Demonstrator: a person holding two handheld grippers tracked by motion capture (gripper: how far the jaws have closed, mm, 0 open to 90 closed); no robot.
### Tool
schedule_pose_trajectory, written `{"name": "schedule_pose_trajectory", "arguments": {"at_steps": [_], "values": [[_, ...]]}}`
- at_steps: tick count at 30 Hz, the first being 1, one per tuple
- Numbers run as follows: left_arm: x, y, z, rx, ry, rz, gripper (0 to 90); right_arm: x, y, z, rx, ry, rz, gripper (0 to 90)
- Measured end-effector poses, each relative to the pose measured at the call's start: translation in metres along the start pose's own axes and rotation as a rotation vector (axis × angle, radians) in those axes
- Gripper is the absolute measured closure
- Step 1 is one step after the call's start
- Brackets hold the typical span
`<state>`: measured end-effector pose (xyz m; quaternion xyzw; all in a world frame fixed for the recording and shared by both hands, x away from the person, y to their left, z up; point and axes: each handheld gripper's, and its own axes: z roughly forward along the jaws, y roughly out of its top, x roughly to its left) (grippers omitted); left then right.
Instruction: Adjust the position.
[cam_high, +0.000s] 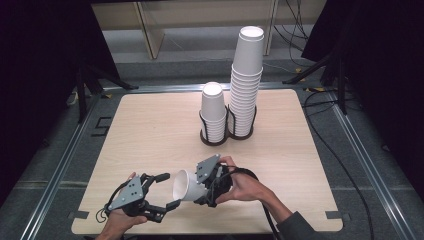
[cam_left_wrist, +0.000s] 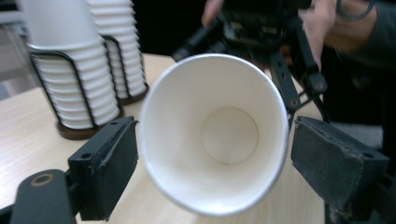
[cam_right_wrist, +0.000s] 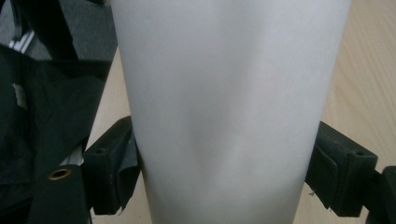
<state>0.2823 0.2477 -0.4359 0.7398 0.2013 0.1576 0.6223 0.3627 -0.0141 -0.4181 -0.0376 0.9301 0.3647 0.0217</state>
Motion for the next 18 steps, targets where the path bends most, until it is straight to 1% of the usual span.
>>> {"name": "schedule_pose_trajectory", "arguments": {"at_steps": [1, 2, 3, 4, 5, 7, 8, 9, 11, 12, 13, 14, 15, 16, 17, 18], "values": [[0.001, 0.000, -0.001, -0.008, 0.000, -0.013, 14.3, -0.002, -0.003, -0.004, -0.031, -0.008, 0.037, 20.5], [0.003, 0.000, -0.002, -0.017, 0.001, -0.022, 14.5, -0.005, -0.006, -0.007, -0.064, -0.011, 0.061, 20.5], [0.003, 0.000, -0.002, -0.025, 0.009, -0.042, 14.4, -0.007, -0.009, -0.010, -0.102, -0.016, 0.088, 20.4], [0.004, -0.001, -0.002, -0.024, 0.011, -0.048, 14.4, -0.009, -0.011, -0.013, -0.142, -0.015, 0.106, 20.4], [0.005, -0.001, -0.002, -0.035, 0.014, -0.071, 14.4, -0.009, -0.012, -0.016, -0.176, -0.016, 0.132, 20.4], [0.006, -0.002, -0.001, -0.046, 0.020, -0.107, 14.4, -0.011, -0.014, -0.019, -0.228, -0.017, 0.137, 20.3], [0.007, -0.003, 0.001, -0.064, 0.022, -0.125, 14.4, -0.010, -0.014, -0.020, -0.255, -0.019, 0.145, 20.3], [0.007, -0.002, 0.001, -0.050, 0.042, -0.136, 14.4, -0.010, -0.014, -0.021, -0.269, -0.025, 0.147, 20.3], [0.006, -0.003, 0.002, -0.055, 0.054, -0.138, 14.4, -0.008, -0.013, -0.021, -0.299, -0.028, 0.137, 20.2], [0.007, -0.003, 0.002, -0.050, 0.051, -0.136, 14.4, -0.007, -0.012, -0.021, -0.308, -0.025, 0.135, 20.2], [0.006, -0.003, 0.002, -0.057, 0.046, -0.149, 14.4, -0.005, -0.011, -0.020, -0.316, -0.020, 0.130, 20.1], [0.006, -0.002, 0.003, -0.064, 0.042, -0.152, 14.4, -0.002, -0.010, -0.018, -0.318, -0.016, 0.134, 20.1], [0.006, -0.002, 0.003, -0.075, 0.029, -0.152, 14.1, -0.001, -0.008, -0.016, -0.326, -0.010, 0.127, 20.1], [0.005, -0.002, 0.002, -0.080, 0.022, -0.154, 12.0, 0.001, -0.008, -0.014, -0.327, 0.007, 0.135, 20.1], [0.005, -0.001, 0.002, -0.083, 0.021, -0.148, 10.7, 0.002, -0.007, -0.011, -0.339, 0.011, 0.132, 20.1], [0.004, -0.001, 0.002, -0.085, 0.023, -0.150, 9.4, 0.003, -0.006, -0.009, -0.346, 0.015, 0.139, 20.1]]}}
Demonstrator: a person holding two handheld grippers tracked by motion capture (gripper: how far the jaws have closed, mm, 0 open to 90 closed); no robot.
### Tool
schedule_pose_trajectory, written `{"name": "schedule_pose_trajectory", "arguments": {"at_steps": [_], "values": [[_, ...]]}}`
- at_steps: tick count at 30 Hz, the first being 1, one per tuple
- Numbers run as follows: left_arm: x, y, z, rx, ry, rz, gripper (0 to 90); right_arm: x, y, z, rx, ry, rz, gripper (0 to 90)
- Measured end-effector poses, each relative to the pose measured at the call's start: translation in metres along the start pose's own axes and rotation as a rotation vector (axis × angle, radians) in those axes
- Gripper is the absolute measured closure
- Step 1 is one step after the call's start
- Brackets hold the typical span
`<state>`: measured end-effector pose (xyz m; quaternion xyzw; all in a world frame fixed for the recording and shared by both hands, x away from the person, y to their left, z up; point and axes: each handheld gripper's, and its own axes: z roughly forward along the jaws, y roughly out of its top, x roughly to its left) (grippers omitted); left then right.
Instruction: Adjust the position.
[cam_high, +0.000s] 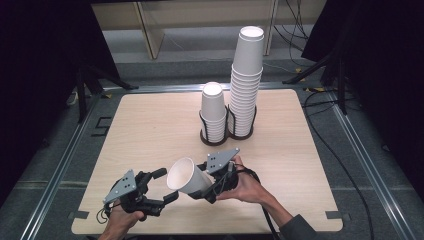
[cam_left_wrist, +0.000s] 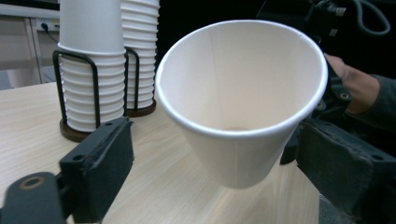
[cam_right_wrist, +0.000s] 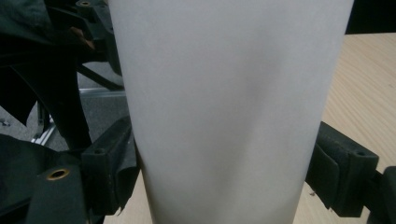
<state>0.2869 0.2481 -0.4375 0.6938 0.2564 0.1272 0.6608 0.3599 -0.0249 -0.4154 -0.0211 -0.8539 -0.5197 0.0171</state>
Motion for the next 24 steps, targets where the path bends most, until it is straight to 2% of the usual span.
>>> {"name": "schedule_pose_trajectory", "arguments": {"at_steps": [5, 6, 7, 8, 9, 11, 13, 15, 21, 22, 24], "values": [[-0.002, 0.000, 0.004, -0.013, -0.017, -0.021, 4.8, 0.002, -0.001, 0.010, -0.001, 0.008, -0.003, 20.0], [-0.002, 0.000, 0.004, -0.001, -0.021, -0.008, 4.9, 0.002, -0.002, 0.011, -0.004, 0.013, -0.009, 20.0], [-0.003, 0.000, 0.005, -0.006, -0.023, -0.017, 5.4, 0.003, -0.002, 0.013, -0.007, 0.019, 0.008, 19.9], [-0.003, 0.000, 0.006, 0.002, -0.029, -0.007, 5.9, 0.004, -0.002, 0.016, -0.007, 0.019, -0.007, 19.9], [-0.004, -0.001, 0.006, -0.001, -0.033, -0.008, 6.8, 0.005, -0.003, 0.018, 0.001, 0.026, 0.003, 19.9], [-0.005, -0.001, 0.006, 0.002, -0.030, -0.003, 5.8, 0.006, -0.002, 0.022, 0.007, 0.023, -0.029, 19.9], [-0.005, 0.000, 0.006, 0.009, -0.026, 0.001, 6.1, 0.009, -0.003, 0.025, 0.026, 0.027, -0.011, 19.8], [-0.005, 0.000, 0.005, 0.014, -0.022, -0.001, 6.6, 0.009, -0.004, 0.027, 0.023, 0.029, -0.007, 19.6], [-0.007, 0.001, 0.007, 0.052, -0.018, 0.034, 8.6, 0.011, -0.003, 0.028, 0.054, -0.004, -0.023, 17.9], [-0.007, 0.001, 0.008, 0.045, -0.021, 0.036, 8.8, 0.013, -0.003, 0.029, 0.065, -0.012, -0.028, 17.1], [-0.009, 0.001, 0.009, 0.080, -0.012, 0.052, 9.1, 0.015, -0.002, 0.031, 0.087, -0.029, -0.043, 15.8]]}}
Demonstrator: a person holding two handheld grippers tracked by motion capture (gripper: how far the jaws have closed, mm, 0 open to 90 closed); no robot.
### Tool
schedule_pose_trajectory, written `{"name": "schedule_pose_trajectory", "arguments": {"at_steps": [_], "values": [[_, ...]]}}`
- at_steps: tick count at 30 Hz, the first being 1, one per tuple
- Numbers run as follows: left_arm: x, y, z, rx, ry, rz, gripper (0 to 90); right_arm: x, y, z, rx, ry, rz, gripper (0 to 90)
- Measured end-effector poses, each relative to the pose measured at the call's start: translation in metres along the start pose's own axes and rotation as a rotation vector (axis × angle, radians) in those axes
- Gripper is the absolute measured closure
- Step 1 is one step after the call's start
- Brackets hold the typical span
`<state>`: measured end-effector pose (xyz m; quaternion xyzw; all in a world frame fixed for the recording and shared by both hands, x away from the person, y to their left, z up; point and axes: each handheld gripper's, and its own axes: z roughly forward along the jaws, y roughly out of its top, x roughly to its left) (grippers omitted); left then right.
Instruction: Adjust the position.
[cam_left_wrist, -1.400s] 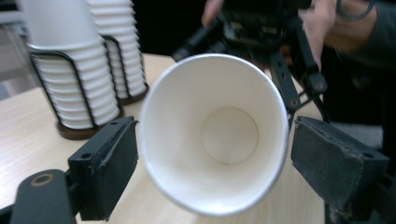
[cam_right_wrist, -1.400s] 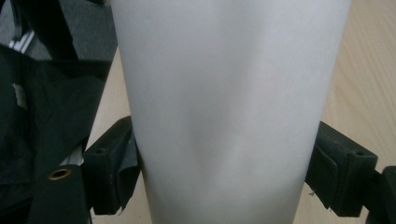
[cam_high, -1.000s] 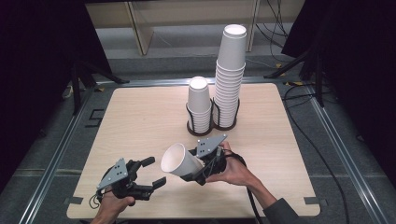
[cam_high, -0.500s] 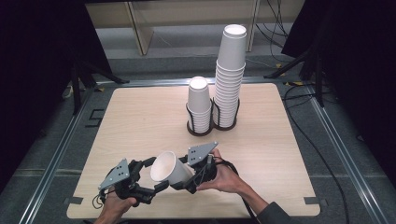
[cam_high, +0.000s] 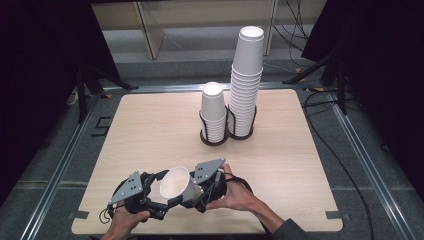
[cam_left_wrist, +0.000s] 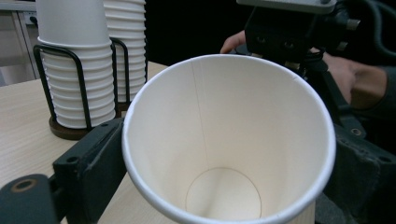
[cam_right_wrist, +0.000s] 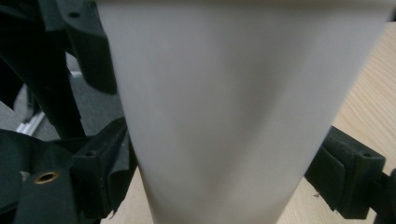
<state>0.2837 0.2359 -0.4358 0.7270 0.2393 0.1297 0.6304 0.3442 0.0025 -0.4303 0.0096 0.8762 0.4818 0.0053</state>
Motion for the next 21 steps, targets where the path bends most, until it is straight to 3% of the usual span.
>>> {"name": "schedule_pose_trajectory", "arguments": {"at_steps": [4, 17, 21], "values": [[-0.0002, -0.0005, 0.0015, -0.001, -0.010, 0.025, 9.3, 0.0026, 0.0008, 0.0026, 0.013, 0.017, -0.004, 18.1], [0.0000, -0.0008, -0.0010, -0.022, -0.016, 0.005, 6.1, 0.0021, 0.0004, 0.0025, -0.020, 0.031, 0.005, 19.6], [0.0030, -0.0011, -0.0035, -0.029, -0.002, -0.009, 9.2, -0.0018, -0.0038, -0.0004, -0.026, 0.008, 0.019, 19.7]]}}
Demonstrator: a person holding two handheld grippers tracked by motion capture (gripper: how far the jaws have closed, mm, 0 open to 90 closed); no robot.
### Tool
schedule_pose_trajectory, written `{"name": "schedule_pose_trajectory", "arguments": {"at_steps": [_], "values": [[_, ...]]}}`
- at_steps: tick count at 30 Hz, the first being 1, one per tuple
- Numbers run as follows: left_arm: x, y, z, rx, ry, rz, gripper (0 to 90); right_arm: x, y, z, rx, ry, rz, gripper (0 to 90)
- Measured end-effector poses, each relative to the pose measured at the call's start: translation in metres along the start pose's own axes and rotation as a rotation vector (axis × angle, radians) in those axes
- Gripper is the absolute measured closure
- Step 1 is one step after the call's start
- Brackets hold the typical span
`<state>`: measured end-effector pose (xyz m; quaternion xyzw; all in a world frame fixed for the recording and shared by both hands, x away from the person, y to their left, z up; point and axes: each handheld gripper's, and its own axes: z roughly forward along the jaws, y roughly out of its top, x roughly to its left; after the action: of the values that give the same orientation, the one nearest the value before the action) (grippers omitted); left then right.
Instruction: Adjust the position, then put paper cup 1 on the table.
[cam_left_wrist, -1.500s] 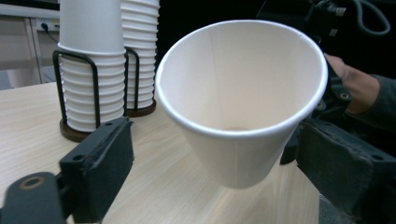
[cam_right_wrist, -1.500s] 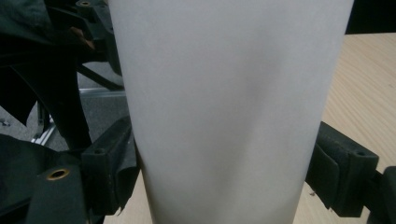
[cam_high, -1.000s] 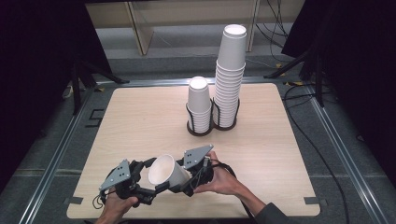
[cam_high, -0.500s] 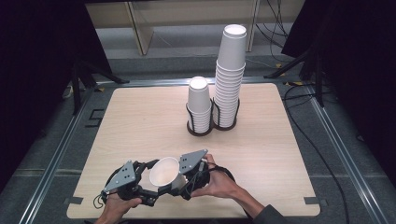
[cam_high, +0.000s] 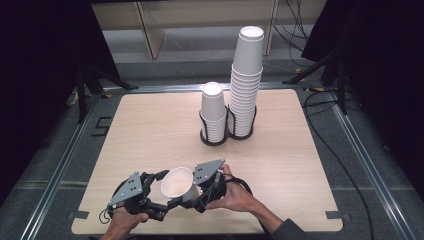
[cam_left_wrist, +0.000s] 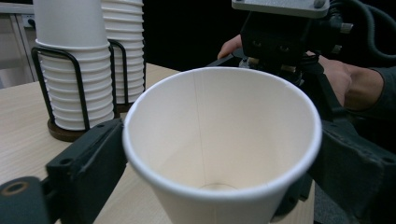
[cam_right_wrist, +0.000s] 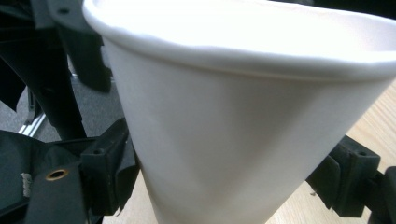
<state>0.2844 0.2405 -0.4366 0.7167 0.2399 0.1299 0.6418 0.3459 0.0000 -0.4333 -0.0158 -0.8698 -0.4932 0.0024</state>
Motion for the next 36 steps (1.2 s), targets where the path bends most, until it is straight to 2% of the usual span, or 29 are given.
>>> {"name": "schedule_pose_trajectory", "arguments": {"at_steps": [3, 7, 9, 10, 12, 16, 18, 19, 21, 22, 24, 25, 26, 27, 28, 29, 30, 32, 33, 34, 36], "values": [[0.002, 0.000, -0.002, 0.003, 0.017, -0.006, 14.5, -0.006, -0.004, -0.008, -0.028, -0.023, 0.019, 19.8], [0.004, -0.002, -0.002, 0.000, 0.033, -0.009, 14.4, -0.016, -0.009, -0.025, -0.050, -0.099, 0.045, 19.6], [0.005, -0.003, -0.003, 0.020, 0.051, -0.003, 14.5, -0.021, -0.012, -0.035, -0.060, -0.142, 0.070, 19.5], [0.005, -0.004, -0.002, 0.013, 0.057, -0.010, 14.5, -0.023, -0.015, -0.040, -0.061, -0.163, 0.081, 19.5], [0.007, -0.004, -0.002, 0.044, 0.092, 0.000, 14.6, -0.028, -0.021, -0.051, -0.067, -0.215, 0.096, 19.4], [0.009, -0.005, -0.003, 0.054, 0.122, 0.003, 14.6, -0.036, -0.034, -0.072, -0.085, -0.300, 0.147, 19.2], [0.010, -0.006, -0.003, 0.057, 0.142, 0.005, 14.6, -0.041, -0.041, -0.081, -0.102, -0.352, 0.153, 19.2], [0.010, -0.006, -0.003, 0.068, 0.157, 0.016, 14.6, -0.042, -0.044, -0.086, -0.100, -0.370, 0.189, 19.1], [0.011, -0.007, -0.003, 0.085, 0.189, 0.026, 14.6, -0.046, -0.051, -0.095, -0.121, -0.437, 0.205, 19.1], [0.012, -0.008, -0.002, 0.068, 0.195, 0.021, 14.6, -0.048, -0.055, -0.101, -0.121, -0.470, 0.220, 19.1], [0.014, -0.008, -0.004, 0.103, 0.240, 0.021, 14.6, -0.052, -0.063, -0.110, -0.158, -0.516, 0.263, 19.0], [0.015, -0.009, -0.003, 0.089, 0.247, 0.015, 14.7, -0.055, -0.068, -0.117, -0.153, -0.542, 0.284, 19.0], [0.016, -0.008, -0.005, 0.102, 0.262, 0.019, 14.6, -0.056, -0.071, -0.121, -0.153, -0.565, 0.291, 18.9], [0.017, -0.009, -0.004, 0.092, 0.269, 0.011, 14.7, -0.058, -0.075, -0.125, -0.151, -0.588, 0.297, 18.9], [0.018, -0.010, -0.004, 0.086, 0.274, 0.008, 14.7, -0.059, -0.079, -0.129, -0.168, -0.593, 0.319, 18.9], [0.018, -0.009, -0.006, 0.109, 0.292, 0.004, 14.7, -0.059, -0.082, -0.132, -0.158, -0.599, 0.344, 18.9], [0.019, -0.010, -0.006, 0.110, 0.300, 0.002, 14.7, -0.061, -0.086, -0.136, -0.163, -0.629, 0.338, 18.9], [0.020, -0.010, -0.007, 0.110, 0.313, 0.001, 14.7, -0.062, -0.093, -0.142, -0.163, -0.656, 0.366, 18.8], [0.020, -0.010, -0.008, 0.107, 0.316, -0.001, 14.7, -0.064, -0.096, -0.145, -0.164, -0.686, 0.369, 18.8], [0.020, -0.011, -0.008, 0.110, 0.322, -0.004, 14.7, -0.066, -0.100, -0.149, -0.157, -0.706, 0.354, 18.8], [0.021, -0.011, -0.009, 0.109, 0.326, -0.008, 14.7, -0.068, -0.105, -0.154, -0.153, -0.732, 0.397, 18.8]]}}
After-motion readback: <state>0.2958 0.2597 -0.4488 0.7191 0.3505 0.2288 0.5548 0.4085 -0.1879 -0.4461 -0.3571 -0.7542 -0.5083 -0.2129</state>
